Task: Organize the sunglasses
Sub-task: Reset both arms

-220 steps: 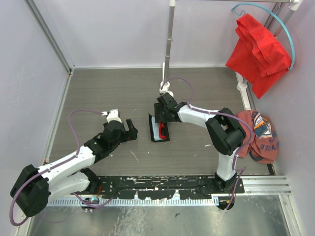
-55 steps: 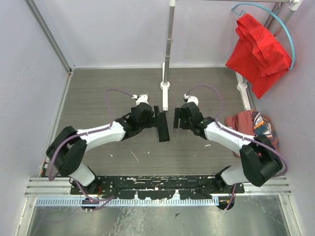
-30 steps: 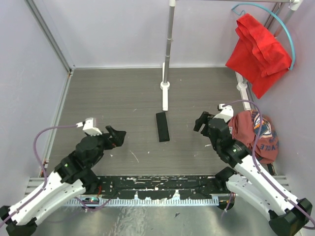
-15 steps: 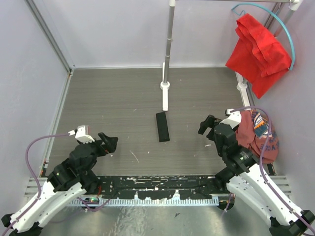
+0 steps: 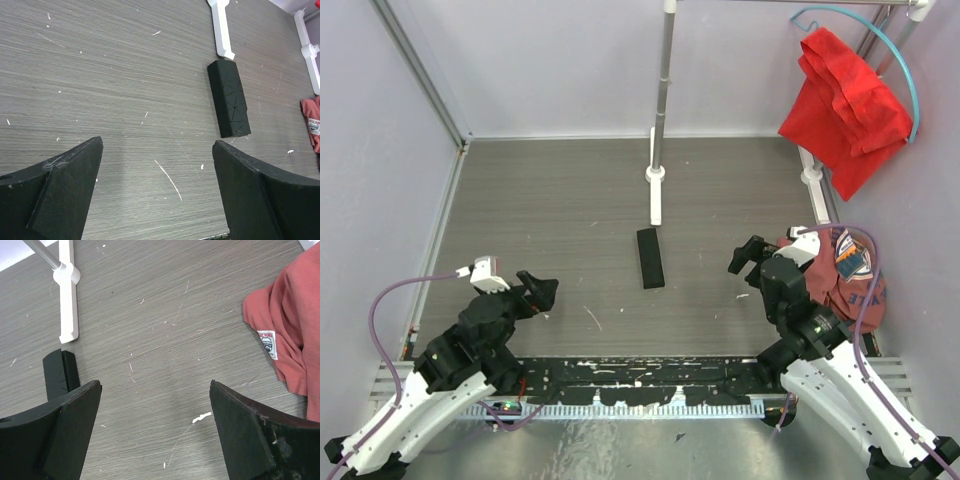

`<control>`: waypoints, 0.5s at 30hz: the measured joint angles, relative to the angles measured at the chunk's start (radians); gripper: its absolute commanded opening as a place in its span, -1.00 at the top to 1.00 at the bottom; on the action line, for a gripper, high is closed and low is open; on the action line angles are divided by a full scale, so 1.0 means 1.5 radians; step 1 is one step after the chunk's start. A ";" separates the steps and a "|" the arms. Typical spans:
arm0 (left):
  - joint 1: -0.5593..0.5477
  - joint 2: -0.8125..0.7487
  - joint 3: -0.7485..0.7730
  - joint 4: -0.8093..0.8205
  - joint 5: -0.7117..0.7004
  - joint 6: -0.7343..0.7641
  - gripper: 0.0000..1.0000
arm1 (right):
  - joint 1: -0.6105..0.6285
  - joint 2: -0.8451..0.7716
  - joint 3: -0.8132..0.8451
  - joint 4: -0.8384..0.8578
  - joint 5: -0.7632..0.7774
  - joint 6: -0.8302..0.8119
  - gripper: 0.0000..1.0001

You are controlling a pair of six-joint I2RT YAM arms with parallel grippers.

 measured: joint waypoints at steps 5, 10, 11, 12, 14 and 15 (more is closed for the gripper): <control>0.000 0.002 0.000 0.000 0.000 0.001 -0.96 | 0.000 0.007 -0.003 0.001 0.005 0.001 -0.89; 0.000 0.007 -0.002 0.001 0.000 0.002 -0.96 | 0.000 0.017 -0.006 0.000 0.009 0.001 -0.89; 0.000 0.008 -0.002 0.001 0.000 0.003 -0.96 | 0.000 0.017 -0.007 0.000 0.009 0.001 -0.89; 0.000 0.008 -0.002 0.001 0.000 0.003 -0.96 | 0.000 0.017 -0.007 0.000 0.009 0.001 -0.89; 0.000 0.008 -0.002 0.001 -0.001 0.003 -0.96 | 0.000 0.017 -0.007 0.000 0.010 0.001 -0.89; 0.000 0.009 -0.002 0.001 -0.001 0.003 -0.96 | 0.000 0.017 -0.007 0.000 0.010 0.001 -0.89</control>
